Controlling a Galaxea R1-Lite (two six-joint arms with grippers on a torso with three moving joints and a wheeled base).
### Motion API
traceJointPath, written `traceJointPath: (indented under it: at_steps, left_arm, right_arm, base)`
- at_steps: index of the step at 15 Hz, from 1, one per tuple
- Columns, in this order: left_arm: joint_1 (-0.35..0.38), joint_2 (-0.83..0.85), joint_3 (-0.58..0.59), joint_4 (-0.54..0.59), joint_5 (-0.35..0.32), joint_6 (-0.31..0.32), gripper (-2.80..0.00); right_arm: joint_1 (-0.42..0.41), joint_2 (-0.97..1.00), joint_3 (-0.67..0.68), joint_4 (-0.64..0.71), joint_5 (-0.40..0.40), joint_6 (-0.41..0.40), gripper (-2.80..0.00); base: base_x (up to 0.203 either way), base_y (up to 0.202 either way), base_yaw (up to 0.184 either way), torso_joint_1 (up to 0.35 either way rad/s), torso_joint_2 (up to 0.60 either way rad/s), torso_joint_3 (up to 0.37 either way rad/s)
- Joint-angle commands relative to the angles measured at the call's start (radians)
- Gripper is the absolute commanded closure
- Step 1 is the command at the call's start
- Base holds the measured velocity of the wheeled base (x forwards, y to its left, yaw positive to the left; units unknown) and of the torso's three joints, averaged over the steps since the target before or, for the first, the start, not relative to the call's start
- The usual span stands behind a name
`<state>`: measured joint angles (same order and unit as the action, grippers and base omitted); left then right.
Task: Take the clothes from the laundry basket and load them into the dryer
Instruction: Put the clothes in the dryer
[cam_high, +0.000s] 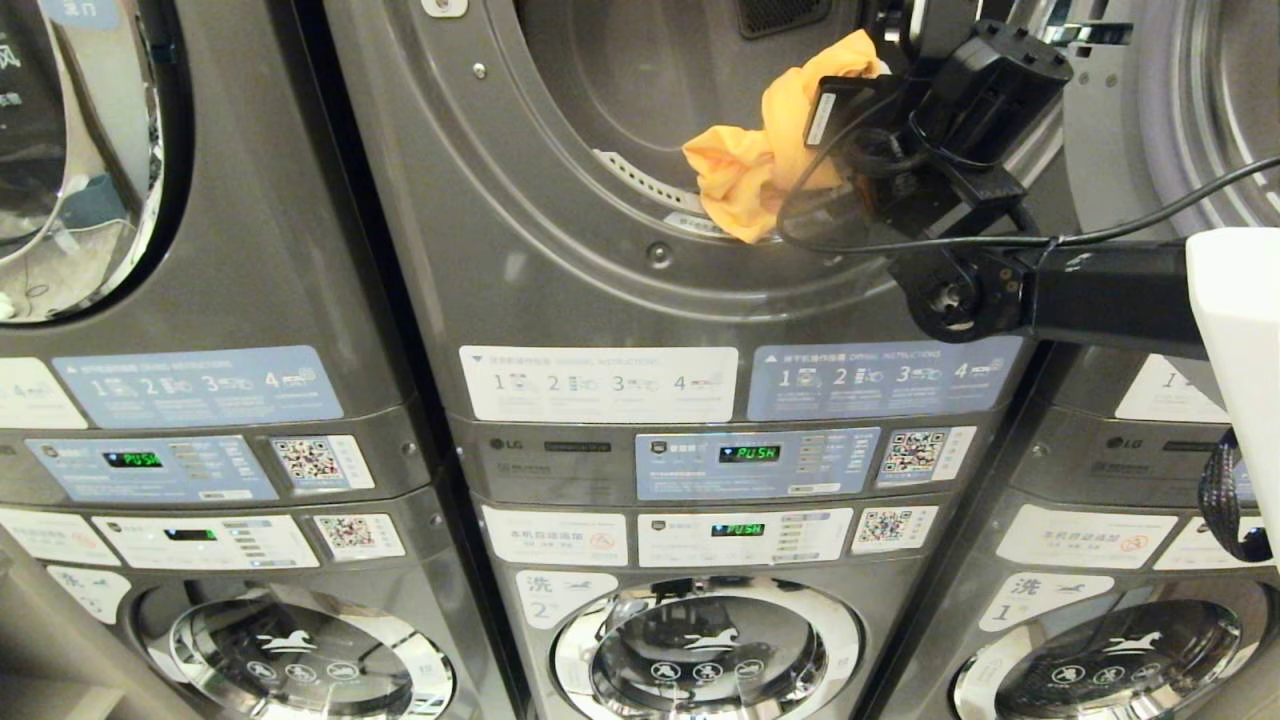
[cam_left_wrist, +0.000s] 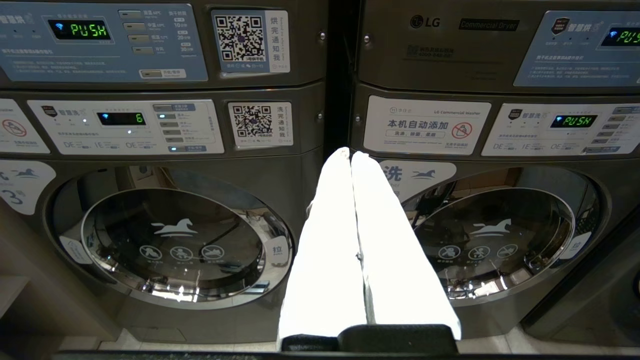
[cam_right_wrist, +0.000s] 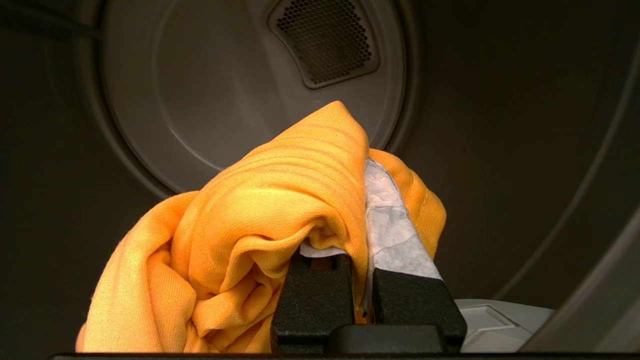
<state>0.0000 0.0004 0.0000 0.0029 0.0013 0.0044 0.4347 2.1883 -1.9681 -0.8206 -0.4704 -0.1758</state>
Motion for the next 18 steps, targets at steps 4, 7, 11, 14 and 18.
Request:
traceJointPath:
  at_steps: [4,7,11,14,18]
  left_arm:
    - [0.000,0.000,0.000,0.000,0.000,0.000,0.00]
    - [0.001,0.000,0.000,0.000,0.000,-0.001,0.00]
    - [0.001,0.000,0.000,0.000,0.000,-0.001,0.00]
    - [0.002,0.000,0.000,0.000,0.000,0.000,0.00]
    - [0.001,0.000,0.000,0.000,0.000,-0.001,0.00]
  right_arm:
    - [0.002,-0.037,0.000,-0.002,0.093,-0.039,0.00]
    - [0.004,-0.054,0.000,-0.003,0.108,-0.048,0.00]
    - [0.009,-0.062,0.000,-0.005,0.108,-0.048,0.00]
    - [0.009,-0.068,0.000,-0.005,0.108,-0.048,0.00]
    - [0.010,-0.081,0.000,-0.003,0.156,-0.077,0.00]
  base:
    - [0.000,0.000,0.000,0.000,0.00,0.000]
    - [0.000,0.000,0.000,0.000,0.00,0.000]
    - [0.022,0.000,0.000,-0.003,0.00,0.000]
    - [0.184,0.000,-0.002,0.000,0.00,0.005]
    - [0.046,0.000,-0.005,0.011,0.01,0.000]
